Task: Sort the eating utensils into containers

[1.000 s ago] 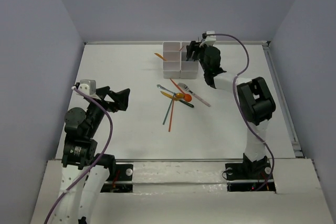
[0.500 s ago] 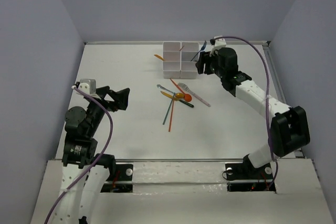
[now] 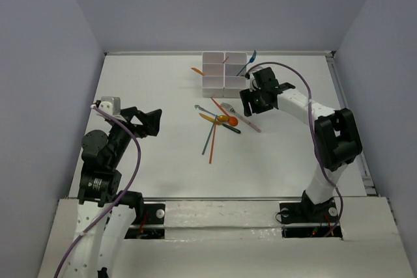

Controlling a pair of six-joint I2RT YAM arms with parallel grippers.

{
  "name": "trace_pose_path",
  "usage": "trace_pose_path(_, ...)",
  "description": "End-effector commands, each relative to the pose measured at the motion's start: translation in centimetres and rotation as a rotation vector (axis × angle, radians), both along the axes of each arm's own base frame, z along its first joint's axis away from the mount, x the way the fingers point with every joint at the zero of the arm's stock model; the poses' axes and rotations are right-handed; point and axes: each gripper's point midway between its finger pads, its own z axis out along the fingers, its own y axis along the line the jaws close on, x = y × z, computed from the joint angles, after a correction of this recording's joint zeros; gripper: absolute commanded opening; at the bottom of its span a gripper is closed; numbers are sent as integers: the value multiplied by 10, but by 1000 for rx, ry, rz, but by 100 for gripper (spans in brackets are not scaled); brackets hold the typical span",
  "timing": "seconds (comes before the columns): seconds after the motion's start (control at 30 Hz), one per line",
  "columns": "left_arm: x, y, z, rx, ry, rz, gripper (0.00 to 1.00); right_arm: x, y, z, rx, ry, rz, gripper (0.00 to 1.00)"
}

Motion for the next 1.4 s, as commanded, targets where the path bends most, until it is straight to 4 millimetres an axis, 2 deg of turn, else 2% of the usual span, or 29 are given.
trace_pose_path(0.0,0,-4,11,-4,-45,-20,99,5,11,8,-9,3,108,69)
trace_pose_path(0.17,-1,-4,12,-4,-48,-20,99,6,17,-19,-17,81,154,68)
trace_pose_path(0.43,0,-6,10,-2,-39,-29,99,14,26,-36,-33,119,188,58)
trace_pose_path(0.53,1,-6,10,-2,-39,-31,99,18,24,-43,-57,137,181,55)
trace_pose_path(0.6,2,-6,9,-1,-32,-29,99,22,27,-41,-80,131,182,54)
trace_pose_path(0.7,2,-9,8,0,-29,-40,99,28,30,-43,-101,121,186,48)
trace_pose_path(0.8,2,-8,8,1,-29,-37,99,26,34,-48,-110,137,199,32)
trace_pose_path(0.87,2,-8,8,1,-29,-32,99,25,31,-51,-124,144,199,29)
trace_pose_path(0.93,2,-8,8,1,-28,-34,99,24,29,-53,-131,143,200,20)
trace_pose_path(0.97,2,-8,8,1,-29,-37,99,24,30,-49,-128,134,203,17)
trace_pose_path(1.0,2,-8,8,1,-29,-37,99,23,29,-48,-129,130,206,9)
trace_pose_path(1.07,2,-8,8,3,-30,-35,99,25,27,-41,-136,110,201,3)
trace_pose_path(1.1,2,-8,8,2,-31,-35,99,23,30,-30,-136,83,211,1)
trace_pose_path(1.17,2,-8,8,2,-31,-34,99,22,28,-15,-156,49,207,0)
trace_pose_path(1.2,2,-8,9,1,-32,-34,99,23,27,3,-149,10,202,0)
trace_pose_path(1.27,2,-8,8,2,-30,-32,99,18,29,19,-141,-24,209,0)
trace_pose_path(1.3,2,-8,8,1,-29,-34,99,20,23,28,-162,-54,184,0)
trace_pose_path(1.33,2,-8,8,1,-29,-34,99,17,25,47,-151,-97,181,0)
trace_pose_path(1.37,2,-8,8,1,-28,-35,99,15,22,54,-152,-112,170,0)
